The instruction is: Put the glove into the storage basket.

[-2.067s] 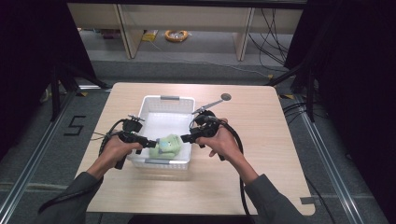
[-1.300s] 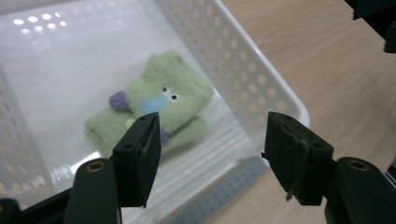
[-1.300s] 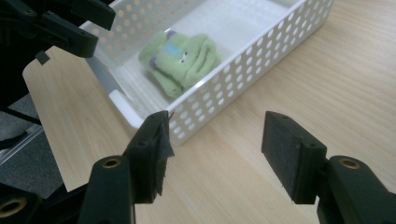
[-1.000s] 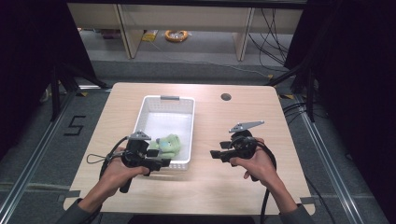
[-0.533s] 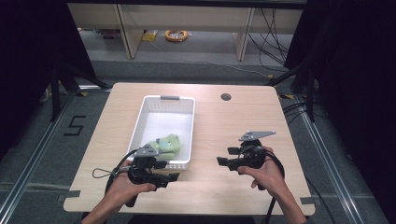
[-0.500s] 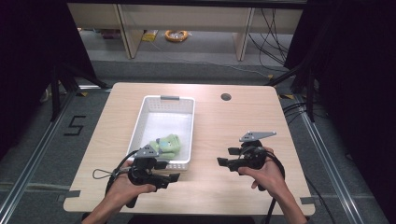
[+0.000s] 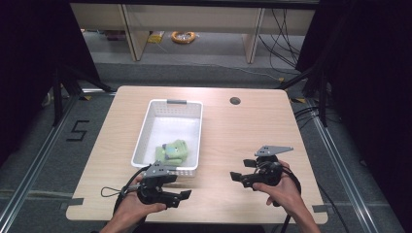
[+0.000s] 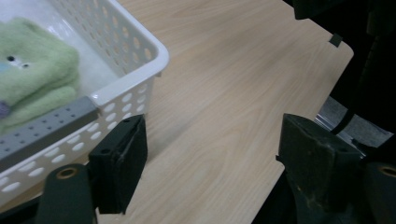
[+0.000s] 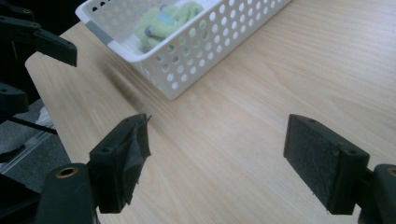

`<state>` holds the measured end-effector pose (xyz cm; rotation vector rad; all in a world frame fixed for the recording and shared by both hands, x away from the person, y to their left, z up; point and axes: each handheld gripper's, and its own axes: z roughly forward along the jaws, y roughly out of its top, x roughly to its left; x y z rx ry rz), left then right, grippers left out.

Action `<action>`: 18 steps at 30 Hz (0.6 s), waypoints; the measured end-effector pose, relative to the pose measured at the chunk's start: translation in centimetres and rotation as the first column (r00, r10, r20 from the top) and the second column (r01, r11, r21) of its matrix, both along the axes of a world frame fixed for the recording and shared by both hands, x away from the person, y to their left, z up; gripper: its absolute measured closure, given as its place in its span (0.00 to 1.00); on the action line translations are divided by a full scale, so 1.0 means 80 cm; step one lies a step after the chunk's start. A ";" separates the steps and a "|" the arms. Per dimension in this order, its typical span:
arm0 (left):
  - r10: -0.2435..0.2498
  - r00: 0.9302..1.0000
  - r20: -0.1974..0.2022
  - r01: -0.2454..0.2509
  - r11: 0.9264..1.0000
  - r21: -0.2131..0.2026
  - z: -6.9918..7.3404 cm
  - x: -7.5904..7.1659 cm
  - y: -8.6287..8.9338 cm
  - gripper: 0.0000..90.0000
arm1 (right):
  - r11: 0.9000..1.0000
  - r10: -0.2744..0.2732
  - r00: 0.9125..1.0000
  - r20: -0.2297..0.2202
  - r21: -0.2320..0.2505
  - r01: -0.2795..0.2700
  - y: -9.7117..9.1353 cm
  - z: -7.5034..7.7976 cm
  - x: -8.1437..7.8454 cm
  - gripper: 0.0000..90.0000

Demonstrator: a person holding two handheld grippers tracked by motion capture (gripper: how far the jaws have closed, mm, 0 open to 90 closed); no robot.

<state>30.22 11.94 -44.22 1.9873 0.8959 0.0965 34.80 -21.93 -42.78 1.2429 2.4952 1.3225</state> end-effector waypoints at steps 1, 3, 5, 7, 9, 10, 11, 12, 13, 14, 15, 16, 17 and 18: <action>-0.010 1.000 0.002 0.010 1.000 -0.013 -0.002 -0.001 0.000 0.23 | 1.000 0.010 1.000 0.019 0.000 -0.010 -0.002 -0.002 0.000 0.25; -0.010 1.000 0.001 0.011 1.000 -0.015 -0.003 -0.004 0.000 0.20 | 1.000 0.008 0.999 0.033 -0.016 -0.007 -0.005 -0.006 -0.001 0.25; -0.015 1.000 0.004 0.016 1.000 -0.016 -0.005 -0.007 0.000 0.18 | 1.000 -0.007 1.000 0.007 -0.003 0.007 -0.004 -0.008 -0.006 0.25; -0.010 1.000 0.018 0.011 1.000 -0.020 -0.009 -0.012 0.000 0.18 | 1.000 0.001 1.000 0.028 -0.017 -0.001 -0.007 -0.012 -0.007 0.25; -0.007 1.000 0.013 0.007 1.000 -0.005 -0.011 -0.017 0.001 0.17 | 1.000 -0.002 0.999 0.032 -0.004 0.002 -0.008 -0.015 -0.010 0.25; -0.005 1.000 0.015 0.005 1.000 -0.013 -0.013 -0.019 0.000 0.17 | 1.000 -0.013 1.000 0.008 0.003 0.013 -0.008 -0.015 -0.014 0.25; -0.011 1.000 0.015 0.011 1.000 -0.014 -0.014 -0.020 0.001 0.17 | 1.000 0.004 1.000 0.031 -0.004 -0.004 -0.010 -0.017 -0.012 0.25; -0.008 1.000 0.018 0.008 1.000 -0.015 -0.016 -0.022 0.000 0.17 | 1.000 -0.001 1.000 0.023 0.005 0.001 -0.010 -0.019 -0.013 0.25; -0.007 1.000 0.015 0.007 1.000 -0.011 -0.018 -0.024 0.000 0.17 | 1.000 -0.010 0.999 0.033 -0.016 0.011 -0.012 -0.019 -0.014 0.25; -0.015 1.000 0.025 0.015 1.000 -0.015 -0.021 -0.024 0.000 0.17 | 1.000 -0.006 0.999 0.035 -0.006 0.006 -0.012 -0.021 -0.015 0.25; -0.022 0.999 0.030 0.022 1.000 -0.015 -0.024 -0.024 0.001 0.17 | 1.000 -0.016 1.000 0.022 -0.013 0.017 -0.012 -0.022 -0.018 0.25; -0.010 1.000 0.022 0.011 1.000 -0.010 -0.026 -0.026 0.001 0.17 | 1.000 -0.013 1.000 0.006 0.001 0.013 -0.011 -0.024 -0.020 0.25; -0.008 1.000 0.014 0.008 1.000 -0.006 -0.030 -0.027 0.001 0.17 | 1.000 0.001 1.000 0.015 0.000 -0.001 -0.012 -0.027 -0.019 0.25; -0.014 1.000 0.013 0.014 1.000 -0.003 -0.032 -0.027 0.002 0.17 | 1.000 -0.006 1.000 0.011 -0.003 0.006 -0.012 -0.029 -0.022 0.25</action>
